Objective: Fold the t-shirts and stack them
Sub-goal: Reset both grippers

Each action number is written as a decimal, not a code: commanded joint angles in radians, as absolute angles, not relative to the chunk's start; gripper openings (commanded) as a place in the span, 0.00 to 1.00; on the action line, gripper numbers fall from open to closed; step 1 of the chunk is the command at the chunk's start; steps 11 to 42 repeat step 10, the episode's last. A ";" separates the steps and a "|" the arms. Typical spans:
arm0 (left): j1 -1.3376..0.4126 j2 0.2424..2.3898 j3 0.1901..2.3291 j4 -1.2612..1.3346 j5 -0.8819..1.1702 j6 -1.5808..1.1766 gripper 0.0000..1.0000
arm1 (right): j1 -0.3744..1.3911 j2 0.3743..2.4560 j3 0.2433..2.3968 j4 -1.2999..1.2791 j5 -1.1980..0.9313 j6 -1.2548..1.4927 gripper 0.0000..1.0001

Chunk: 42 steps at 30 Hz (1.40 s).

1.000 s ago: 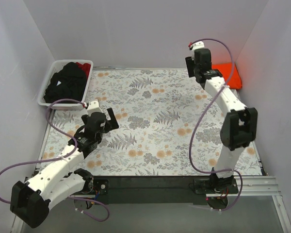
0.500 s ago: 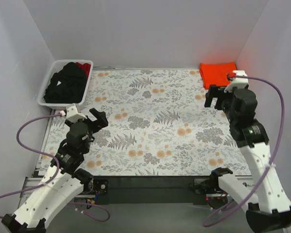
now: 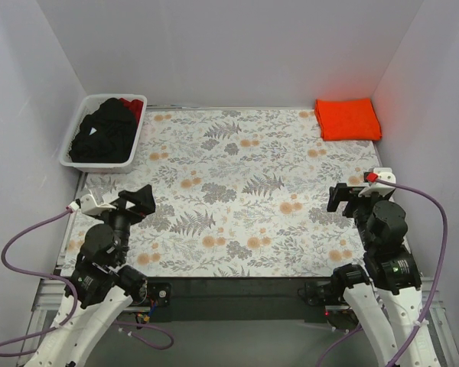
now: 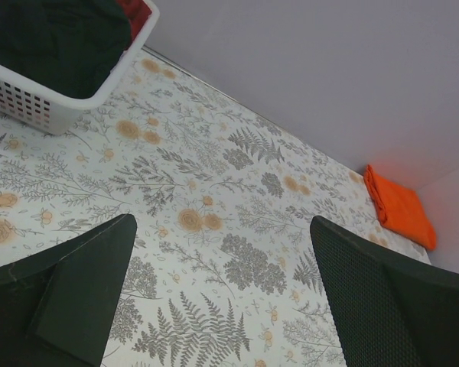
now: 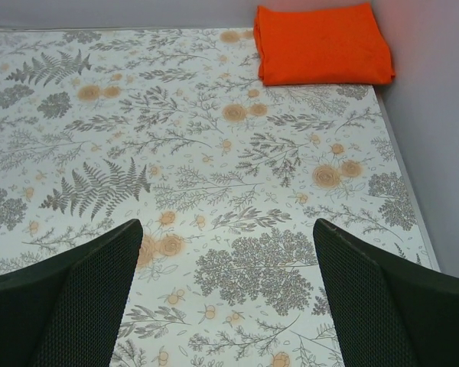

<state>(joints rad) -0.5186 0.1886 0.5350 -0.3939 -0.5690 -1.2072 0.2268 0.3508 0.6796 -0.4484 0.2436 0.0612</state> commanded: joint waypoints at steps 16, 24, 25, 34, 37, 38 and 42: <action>-0.511 0.268 0.514 -0.391 -0.615 -1.184 0.98 | 0.232 0.215 0.577 -0.362 0.247 0.074 0.98; -0.511 0.268 0.514 -0.391 -0.615 -1.184 0.98 | 0.232 0.215 0.577 -0.362 0.247 0.074 0.98; -0.511 0.268 0.514 -0.391 -0.615 -1.184 0.98 | 0.232 0.215 0.577 -0.362 0.247 0.074 0.98; -0.511 0.268 0.514 -0.391 -0.615 -1.184 0.98 | 0.232 0.215 0.577 -0.362 0.247 0.074 0.98; -0.511 0.268 0.514 -0.391 -0.615 -1.184 0.98 | 0.232 0.215 0.577 -0.362 0.247 0.074 0.98; -0.511 0.268 0.514 -0.391 -0.615 -1.184 0.98 | 0.232 0.215 0.577 -0.362 0.247 0.074 0.98; -0.511 0.268 0.514 -0.391 -0.615 -1.184 0.98 | 0.232 0.215 0.577 -0.362 0.247 0.074 0.98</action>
